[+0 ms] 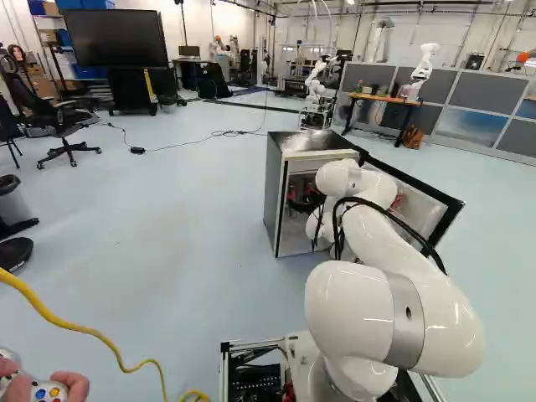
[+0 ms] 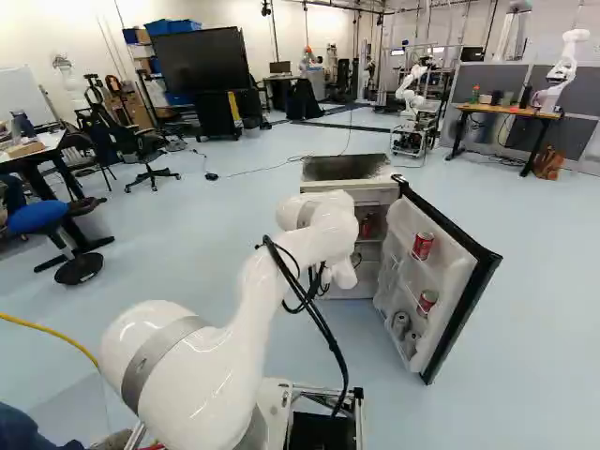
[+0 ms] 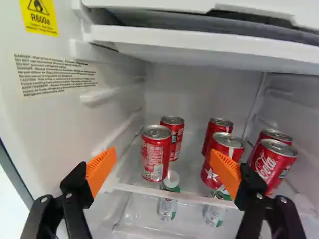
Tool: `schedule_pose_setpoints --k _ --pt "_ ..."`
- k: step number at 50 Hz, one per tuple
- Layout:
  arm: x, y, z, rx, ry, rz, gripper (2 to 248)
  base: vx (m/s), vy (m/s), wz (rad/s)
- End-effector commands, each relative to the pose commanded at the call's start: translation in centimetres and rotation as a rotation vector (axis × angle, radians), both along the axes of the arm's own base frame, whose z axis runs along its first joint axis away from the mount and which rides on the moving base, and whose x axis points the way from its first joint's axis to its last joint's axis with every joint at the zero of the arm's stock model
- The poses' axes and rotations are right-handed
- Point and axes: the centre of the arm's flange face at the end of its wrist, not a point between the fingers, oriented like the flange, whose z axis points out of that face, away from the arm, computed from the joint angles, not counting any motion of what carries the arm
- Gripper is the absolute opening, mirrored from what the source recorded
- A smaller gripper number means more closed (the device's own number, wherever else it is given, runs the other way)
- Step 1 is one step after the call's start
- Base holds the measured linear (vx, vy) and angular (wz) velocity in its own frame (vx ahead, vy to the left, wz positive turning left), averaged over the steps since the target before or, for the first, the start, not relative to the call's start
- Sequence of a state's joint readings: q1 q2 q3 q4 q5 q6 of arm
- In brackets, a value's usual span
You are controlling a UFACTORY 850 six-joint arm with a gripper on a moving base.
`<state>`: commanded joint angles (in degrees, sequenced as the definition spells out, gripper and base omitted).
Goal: Grab a drink from the fridge
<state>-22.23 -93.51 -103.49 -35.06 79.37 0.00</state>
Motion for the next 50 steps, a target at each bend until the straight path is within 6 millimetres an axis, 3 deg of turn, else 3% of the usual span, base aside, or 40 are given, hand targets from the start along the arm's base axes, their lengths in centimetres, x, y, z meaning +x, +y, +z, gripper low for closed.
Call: schedule_pose_setpoints --k 50 --pt "2.6 0.0 -2.1 -0.043 -0.029 0.03 247 0.0 0.0 0.0"
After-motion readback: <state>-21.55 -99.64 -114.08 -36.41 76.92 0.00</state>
